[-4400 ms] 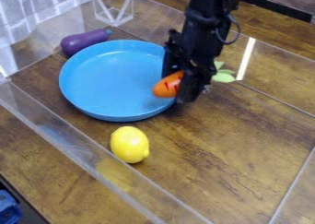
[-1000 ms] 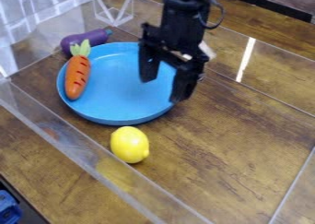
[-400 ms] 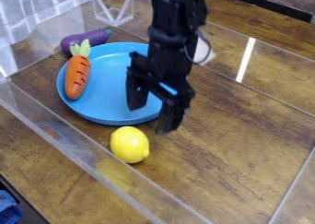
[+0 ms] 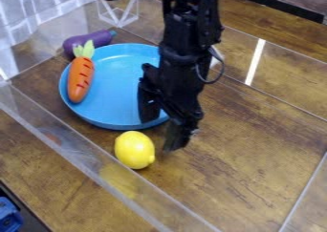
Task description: Move the carrot to the left side
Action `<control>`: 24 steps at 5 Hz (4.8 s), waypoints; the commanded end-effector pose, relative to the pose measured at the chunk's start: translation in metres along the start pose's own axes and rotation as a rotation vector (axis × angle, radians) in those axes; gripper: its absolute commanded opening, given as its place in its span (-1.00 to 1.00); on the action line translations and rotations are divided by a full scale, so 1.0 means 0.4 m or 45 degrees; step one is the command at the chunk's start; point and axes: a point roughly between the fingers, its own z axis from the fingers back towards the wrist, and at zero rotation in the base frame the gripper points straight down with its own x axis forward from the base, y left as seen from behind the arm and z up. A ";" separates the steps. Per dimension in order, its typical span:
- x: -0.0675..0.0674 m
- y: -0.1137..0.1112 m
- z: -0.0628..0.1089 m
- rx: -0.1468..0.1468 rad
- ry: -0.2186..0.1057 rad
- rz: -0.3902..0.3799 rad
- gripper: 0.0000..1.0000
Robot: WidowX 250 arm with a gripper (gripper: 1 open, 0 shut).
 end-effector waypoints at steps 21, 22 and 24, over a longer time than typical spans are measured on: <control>-0.016 0.022 0.095 -0.021 -0.247 0.647 -1.00; -0.047 0.089 0.117 -0.014 -0.245 0.773 -1.00; -0.098 0.244 0.197 -0.024 -0.252 1.040 -1.00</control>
